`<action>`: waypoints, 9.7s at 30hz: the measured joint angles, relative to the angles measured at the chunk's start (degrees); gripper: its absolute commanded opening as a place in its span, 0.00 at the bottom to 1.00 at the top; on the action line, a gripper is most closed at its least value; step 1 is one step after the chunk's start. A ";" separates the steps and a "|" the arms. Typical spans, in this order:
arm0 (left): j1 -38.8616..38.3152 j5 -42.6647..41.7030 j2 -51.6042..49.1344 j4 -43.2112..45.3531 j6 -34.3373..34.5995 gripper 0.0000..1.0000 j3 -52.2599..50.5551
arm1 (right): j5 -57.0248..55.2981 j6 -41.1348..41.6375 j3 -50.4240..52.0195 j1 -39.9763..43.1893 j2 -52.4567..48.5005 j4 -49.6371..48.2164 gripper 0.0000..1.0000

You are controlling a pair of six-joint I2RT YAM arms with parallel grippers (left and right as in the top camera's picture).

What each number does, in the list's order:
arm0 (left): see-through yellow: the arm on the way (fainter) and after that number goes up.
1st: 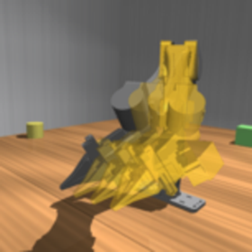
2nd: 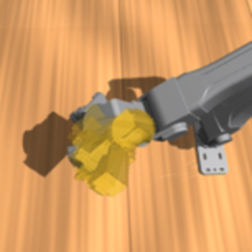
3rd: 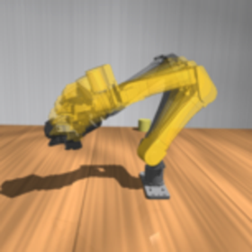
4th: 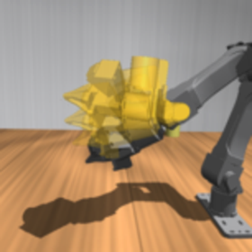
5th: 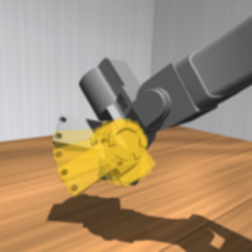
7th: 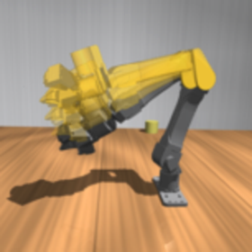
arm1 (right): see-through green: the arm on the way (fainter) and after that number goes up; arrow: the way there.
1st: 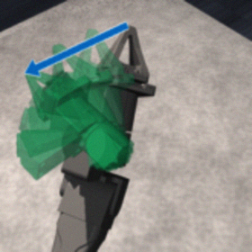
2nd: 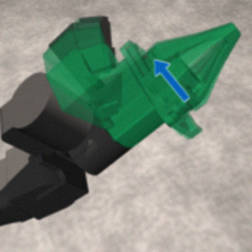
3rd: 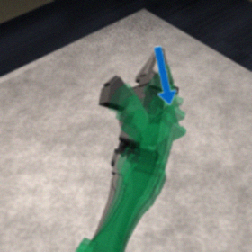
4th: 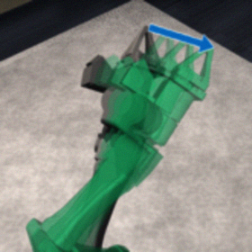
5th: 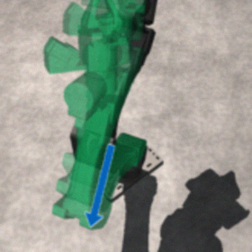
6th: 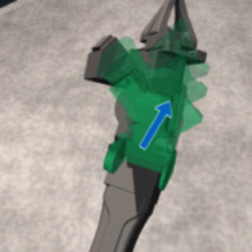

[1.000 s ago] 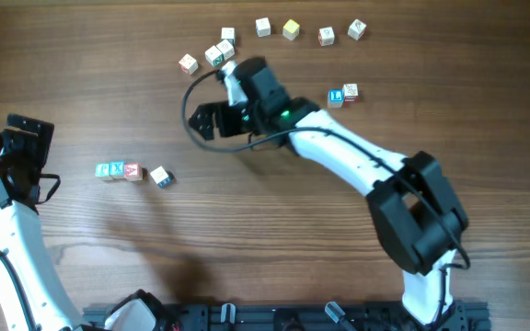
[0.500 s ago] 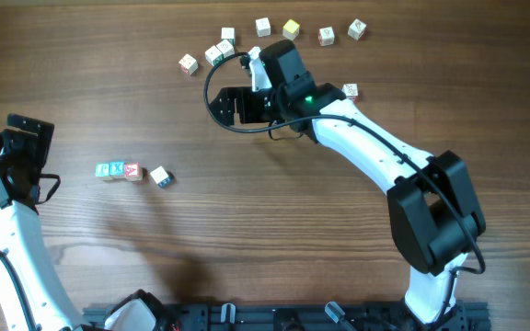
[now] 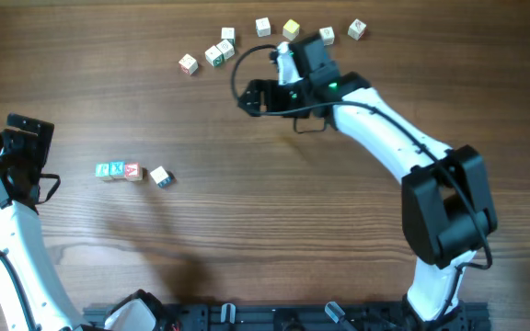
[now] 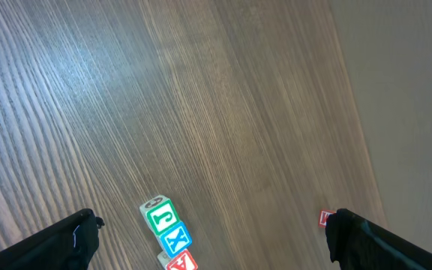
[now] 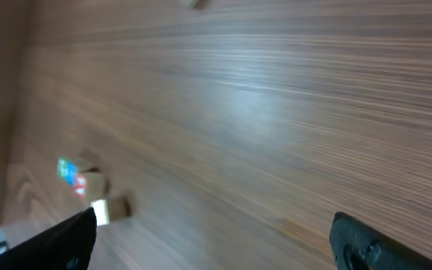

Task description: Form a horizontal line

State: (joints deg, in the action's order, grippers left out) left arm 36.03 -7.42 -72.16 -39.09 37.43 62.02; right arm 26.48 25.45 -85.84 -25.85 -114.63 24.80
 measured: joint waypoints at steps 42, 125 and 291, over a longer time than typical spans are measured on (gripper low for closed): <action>0.00 0.00 0.00 0.02 0.00 1.00 0.00 | -23.98 -8.26 0.11 9.40 -8.76 -0.15 0.73; 0.00 0.00 0.00 0.02 0.00 1.00 0.00 | -21.64 6.88 0.33 -21.86 -9.07 -12.50 0.30; 0.00 0.00 0.00 0.00 0.00 1.00 0.00 | 18.21 -1.60 -0.15 -12.55 -20.61 -30.60 0.05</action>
State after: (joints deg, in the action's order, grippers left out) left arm 36.03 -7.42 -72.16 -39.09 37.43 62.02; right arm 44.69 23.86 -86.00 -38.39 -135.24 -5.80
